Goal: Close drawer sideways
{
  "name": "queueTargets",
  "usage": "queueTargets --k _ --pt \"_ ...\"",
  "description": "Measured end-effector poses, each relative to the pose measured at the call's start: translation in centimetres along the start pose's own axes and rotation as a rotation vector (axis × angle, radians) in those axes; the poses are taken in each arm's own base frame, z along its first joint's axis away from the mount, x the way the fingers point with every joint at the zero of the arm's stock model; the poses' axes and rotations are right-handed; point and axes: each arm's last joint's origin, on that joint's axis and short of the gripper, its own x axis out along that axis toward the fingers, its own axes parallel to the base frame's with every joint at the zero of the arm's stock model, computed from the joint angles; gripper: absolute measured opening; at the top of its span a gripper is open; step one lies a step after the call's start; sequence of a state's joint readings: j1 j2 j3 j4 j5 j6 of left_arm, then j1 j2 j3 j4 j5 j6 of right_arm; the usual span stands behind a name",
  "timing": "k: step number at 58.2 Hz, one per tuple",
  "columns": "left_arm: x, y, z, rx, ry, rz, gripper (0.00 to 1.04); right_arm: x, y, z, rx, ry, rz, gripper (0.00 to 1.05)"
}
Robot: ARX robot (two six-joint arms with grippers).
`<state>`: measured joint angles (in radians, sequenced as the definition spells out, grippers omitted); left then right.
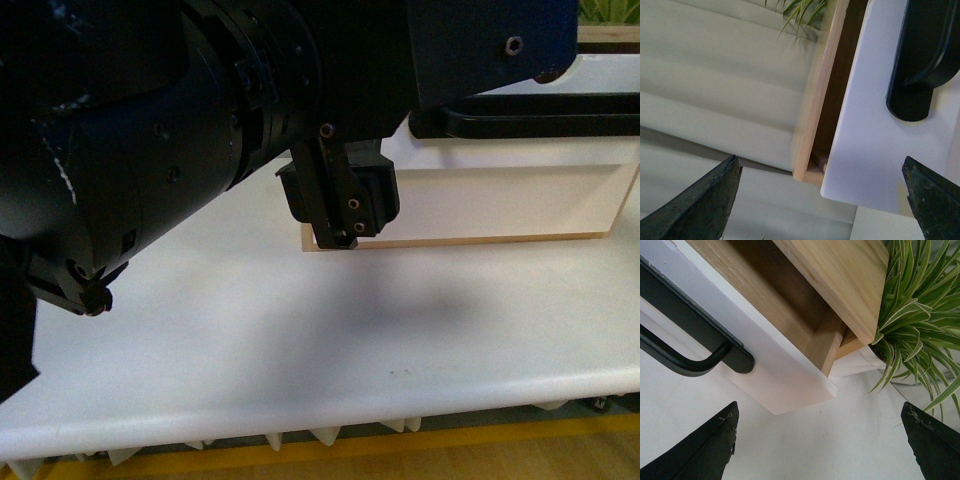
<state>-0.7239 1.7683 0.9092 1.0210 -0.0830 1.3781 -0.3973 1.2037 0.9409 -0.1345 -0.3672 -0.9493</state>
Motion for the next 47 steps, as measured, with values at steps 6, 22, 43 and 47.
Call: queueTargets --k 6,22,43,47 --pt "0.5 -0.1 0.2 0.0 -0.007 0.0 0.98 0.4 -0.3 -0.1 -0.006 0.006 -0.008 0.95" --pt "2.4 0.8 -0.1 0.003 0.002 0.026 0.98 2.0 -0.8 -0.5 -0.001 0.028 -0.003 0.95" --pt "3.4 0.7 -0.4 0.008 -0.005 0.015 0.98 4.6 -1.3 -0.6 -0.014 0.042 -0.03 0.95" --pt "3.6 0.6 -0.5 0.01 -0.005 0.012 0.98 5.0 -1.3 -0.6 -0.018 0.04 -0.039 0.95"
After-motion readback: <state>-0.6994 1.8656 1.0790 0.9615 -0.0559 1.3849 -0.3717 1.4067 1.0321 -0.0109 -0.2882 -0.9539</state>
